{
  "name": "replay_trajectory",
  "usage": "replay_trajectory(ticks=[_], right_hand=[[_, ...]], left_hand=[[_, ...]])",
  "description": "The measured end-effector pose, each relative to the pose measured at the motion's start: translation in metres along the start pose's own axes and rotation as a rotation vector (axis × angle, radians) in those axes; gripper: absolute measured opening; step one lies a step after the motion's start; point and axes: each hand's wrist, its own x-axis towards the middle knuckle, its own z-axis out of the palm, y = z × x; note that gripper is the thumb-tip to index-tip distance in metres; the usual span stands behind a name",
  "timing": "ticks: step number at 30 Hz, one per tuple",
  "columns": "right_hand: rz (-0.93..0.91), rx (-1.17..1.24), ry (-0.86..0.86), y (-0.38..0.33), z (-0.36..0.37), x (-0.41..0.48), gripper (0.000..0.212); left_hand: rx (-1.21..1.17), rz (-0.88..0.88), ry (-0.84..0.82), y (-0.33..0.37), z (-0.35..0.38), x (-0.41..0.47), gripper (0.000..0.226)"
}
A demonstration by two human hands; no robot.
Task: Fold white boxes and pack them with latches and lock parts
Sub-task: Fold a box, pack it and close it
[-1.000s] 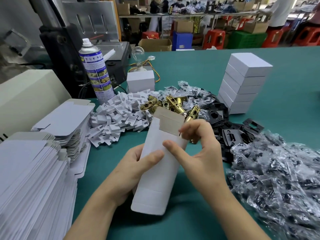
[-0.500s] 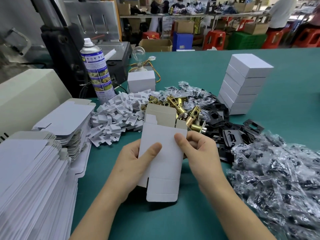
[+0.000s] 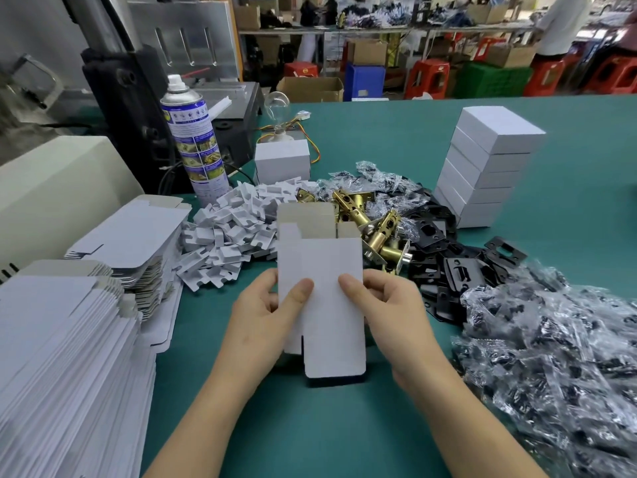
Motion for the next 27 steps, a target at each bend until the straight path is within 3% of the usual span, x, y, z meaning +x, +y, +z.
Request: replay_trajectory(ticks=[4,8,11,18,20,27], right_hand=[[0.029,0.054,0.051,-0.003,-0.007,0.002,0.019],[0.012,0.051,0.012,-0.002,-0.008,0.002,0.017],[-0.052,0.095,-0.031,-0.004,-0.007,0.003,0.014],[-0.156,0.134,-0.104,-0.004,0.000,0.005,0.036],[-0.166,0.116,-0.116,-0.002,0.001,0.005,0.039],[-0.164,0.041,-0.186,-0.002,0.000,0.004,0.044]], left_hand=[[0.068,0.020,-0.020,-0.007,-0.002,0.002,0.013],[0.048,0.011,-0.005,-0.008,-0.005,0.003,0.026],[0.011,0.011,-0.023,-0.006,-0.007,0.004,0.023],[0.083,0.145,0.030,-0.004,-0.001,0.003,0.077],[0.114,0.190,0.022,-0.002,-0.002,0.002,0.083],[0.084,0.226,-0.007,0.001,-0.004,-0.001,0.069]])
